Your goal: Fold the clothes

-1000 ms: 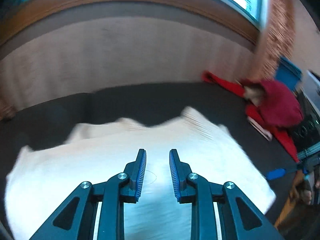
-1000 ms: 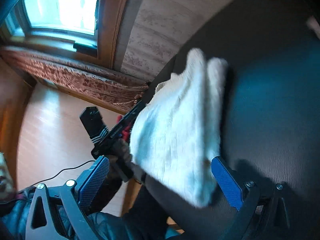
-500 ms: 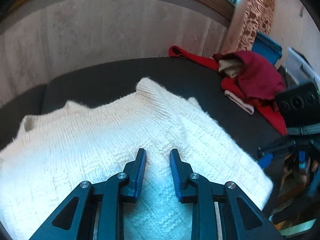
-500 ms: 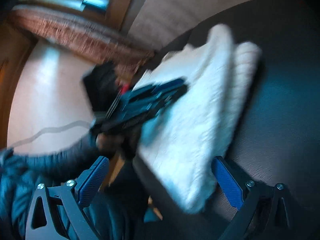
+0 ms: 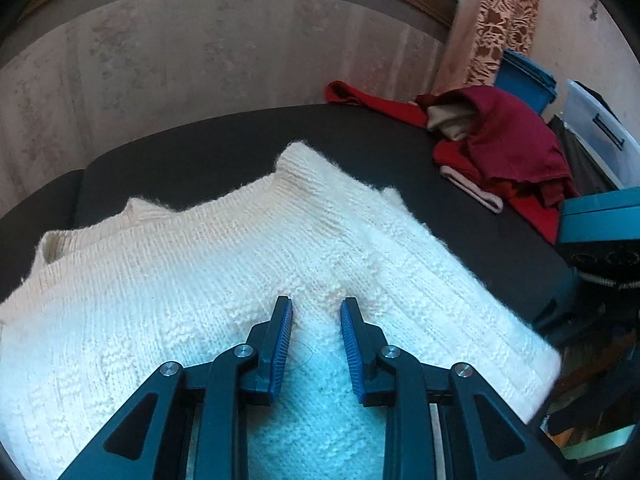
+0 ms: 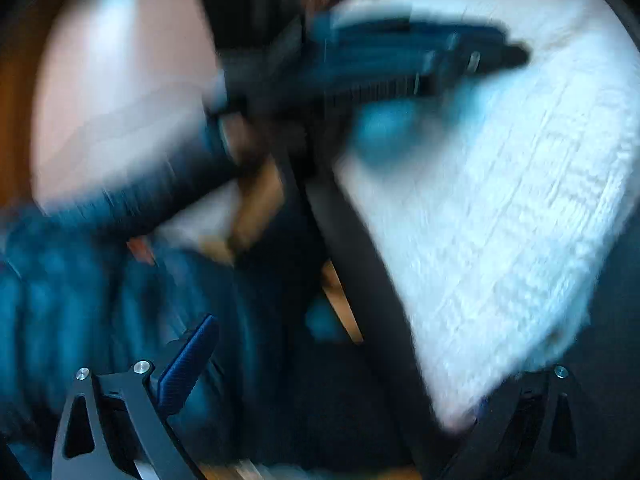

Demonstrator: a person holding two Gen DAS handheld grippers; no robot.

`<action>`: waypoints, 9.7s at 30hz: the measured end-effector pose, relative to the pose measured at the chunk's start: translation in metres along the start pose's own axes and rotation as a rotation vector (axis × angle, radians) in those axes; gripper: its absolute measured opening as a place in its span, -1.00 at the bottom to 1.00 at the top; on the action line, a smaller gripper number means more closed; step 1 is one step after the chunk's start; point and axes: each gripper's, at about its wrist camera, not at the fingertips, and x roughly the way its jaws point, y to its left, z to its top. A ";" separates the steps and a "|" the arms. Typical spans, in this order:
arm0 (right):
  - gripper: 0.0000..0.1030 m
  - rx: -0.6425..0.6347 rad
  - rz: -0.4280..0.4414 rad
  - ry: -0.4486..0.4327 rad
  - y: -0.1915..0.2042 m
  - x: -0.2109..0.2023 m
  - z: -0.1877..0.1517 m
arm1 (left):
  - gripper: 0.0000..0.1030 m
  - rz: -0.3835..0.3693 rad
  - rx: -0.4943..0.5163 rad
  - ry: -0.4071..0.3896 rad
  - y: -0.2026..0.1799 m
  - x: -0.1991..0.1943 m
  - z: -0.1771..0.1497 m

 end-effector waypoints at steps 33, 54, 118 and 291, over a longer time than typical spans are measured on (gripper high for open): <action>1.00 -0.020 -0.731 -0.536 -0.014 -0.008 0.155 | -0.50 0.229 -0.624 -0.160 0.184 -0.249 -0.190; 1.00 0.004 -0.661 -0.596 -0.024 -0.010 0.151 | -0.73 -0.304 -0.494 -0.036 0.184 -0.191 -0.196; 1.00 0.193 -0.787 -0.708 -0.050 -0.066 0.105 | -0.73 0.181 -0.707 -0.197 0.226 -0.143 -0.099; 1.00 0.505 -0.209 -0.970 -0.011 -0.031 -0.009 | -0.51 -0.149 -0.449 -0.221 0.089 -0.101 -0.038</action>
